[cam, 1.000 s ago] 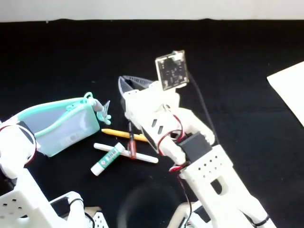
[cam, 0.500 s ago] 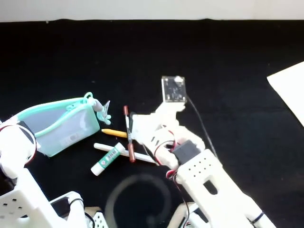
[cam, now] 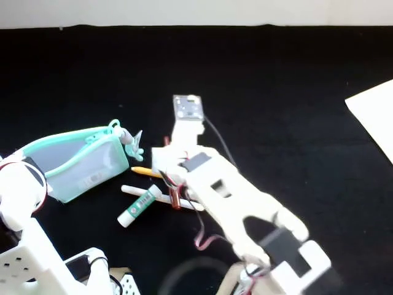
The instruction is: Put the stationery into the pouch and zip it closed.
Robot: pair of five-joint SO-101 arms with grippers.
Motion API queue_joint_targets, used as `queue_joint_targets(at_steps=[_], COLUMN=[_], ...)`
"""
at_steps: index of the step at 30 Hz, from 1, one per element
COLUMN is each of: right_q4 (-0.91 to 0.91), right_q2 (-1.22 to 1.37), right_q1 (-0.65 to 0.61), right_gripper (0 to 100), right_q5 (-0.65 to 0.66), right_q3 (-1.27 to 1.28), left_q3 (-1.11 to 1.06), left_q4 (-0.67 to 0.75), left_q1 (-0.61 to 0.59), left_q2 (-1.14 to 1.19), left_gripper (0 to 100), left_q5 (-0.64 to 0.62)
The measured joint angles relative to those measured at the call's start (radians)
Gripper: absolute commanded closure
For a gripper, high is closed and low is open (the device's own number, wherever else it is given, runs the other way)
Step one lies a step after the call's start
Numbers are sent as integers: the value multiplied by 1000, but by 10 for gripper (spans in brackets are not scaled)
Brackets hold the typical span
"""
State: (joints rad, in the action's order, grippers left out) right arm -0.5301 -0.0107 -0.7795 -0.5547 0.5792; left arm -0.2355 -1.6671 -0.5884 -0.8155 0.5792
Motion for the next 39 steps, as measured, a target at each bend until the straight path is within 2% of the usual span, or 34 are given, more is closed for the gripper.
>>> queue_joint_targets(at_steps=[5,13,15,20,25,35,39], right_q4=[0,0,0,0,2,2,-8], right_q2=[135,146,146,147,152,152,74], right_q1=[0,0,0,2,0,0,40], right_gripper=[743,753,802,998,994,994,994], right_q5=[0,0,0,0,86,89,89], right_q3=[-61,-71,-71,-71,-71,-71,-69], left_q3=[0,0,0,0,0,0,0], left_q4=[0,0,0,0,0,0,0], left_q1=[0,0,0,0,0,0,0], left_q2=[0,0,0,0,0,0,0], left_gripper=[994,994,994,994,994,994,994], left_q5=[0,0,0,0,0,0,0])
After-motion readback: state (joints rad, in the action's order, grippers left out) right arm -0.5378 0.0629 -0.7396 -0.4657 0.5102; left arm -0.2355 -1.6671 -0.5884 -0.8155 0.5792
